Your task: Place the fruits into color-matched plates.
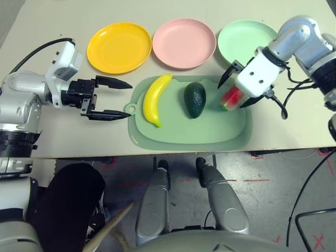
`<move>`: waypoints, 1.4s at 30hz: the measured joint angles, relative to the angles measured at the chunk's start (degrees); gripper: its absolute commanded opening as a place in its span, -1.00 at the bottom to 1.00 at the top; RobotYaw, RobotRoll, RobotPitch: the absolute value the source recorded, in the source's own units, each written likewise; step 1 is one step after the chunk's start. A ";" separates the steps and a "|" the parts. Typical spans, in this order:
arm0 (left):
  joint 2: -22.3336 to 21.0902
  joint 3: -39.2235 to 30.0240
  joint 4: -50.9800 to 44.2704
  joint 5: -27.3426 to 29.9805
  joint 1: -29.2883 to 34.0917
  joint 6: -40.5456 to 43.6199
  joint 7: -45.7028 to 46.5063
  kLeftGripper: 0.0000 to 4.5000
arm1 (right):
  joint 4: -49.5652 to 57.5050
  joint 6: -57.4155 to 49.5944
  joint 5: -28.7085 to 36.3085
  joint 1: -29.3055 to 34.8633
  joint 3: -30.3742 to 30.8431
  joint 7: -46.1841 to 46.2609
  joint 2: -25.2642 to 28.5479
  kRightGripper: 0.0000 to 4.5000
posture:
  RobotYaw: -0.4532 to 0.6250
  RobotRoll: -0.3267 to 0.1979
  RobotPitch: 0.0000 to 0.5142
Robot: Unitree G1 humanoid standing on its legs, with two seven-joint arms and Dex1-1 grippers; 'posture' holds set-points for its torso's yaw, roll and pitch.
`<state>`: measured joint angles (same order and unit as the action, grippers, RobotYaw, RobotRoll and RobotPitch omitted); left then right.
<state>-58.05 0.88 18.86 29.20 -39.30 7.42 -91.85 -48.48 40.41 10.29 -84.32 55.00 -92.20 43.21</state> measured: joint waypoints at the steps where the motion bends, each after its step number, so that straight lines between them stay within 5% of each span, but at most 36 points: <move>1: 0.09 -0.02 -0.04 -0.09 0.00 -0.07 0.00 1.00 | 0.02 -0.30 0.01 0.12 0.01 0.00 0.02 0.83 | -0.26 0.25 0.56; 7: 0.35 -0.33 -0.18 -0.32 0.00 -0.42 0.00 1.00 | 0.97 -2.56 0.45 0.34 0.23 -0.03 0.93 0.00 | -0.26 0.25 0.56; 15: 0.39 -0.50 -0.19 -0.97 0.00 -0.47 0.00 1.00 | 3.23 -5.06 1.49 0.59 1.00 0.03 2.03 0.00 | -0.27 0.25 0.55; 28: 0.50 -0.70 -0.12 -1.26 -0.01 -0.92 0.00 1.00 | 11.01 -16.28 13.56 -5.05 4.38 0.00 4.34 0.00 | -0.26 0.25 0.54; 33: 0.76 -1.12 0.54 -2.09 -0.53 -1.37 0.20 1.00 | 1.55 -15.78 12.71 -9.99 2.48 -0.01 -2.31 0.00 | -0.24 0.25 0.50; 37: 0.81 -0.85 3.89 -7.61 -2.59 -2.70 4.29 1.00 | -14.95 -11.39 5.48 -15.06 -6.29 0.86 -11.87 0.00 | -0.23 0.25 0.47; 42: 4.38 -1.71 3.50 -9.51 -4.30 0.79 12.97 1.00 | -23.19 -9.42 -2.37 -15.58 -14.25 4.60 -18.97 0.00 | -0.21 0.25 0.44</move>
<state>-53.67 -0.83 22.36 19.68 -43.60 8.21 -78.88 -71.67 30.99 7.93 -99.90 40.75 -87.60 24.23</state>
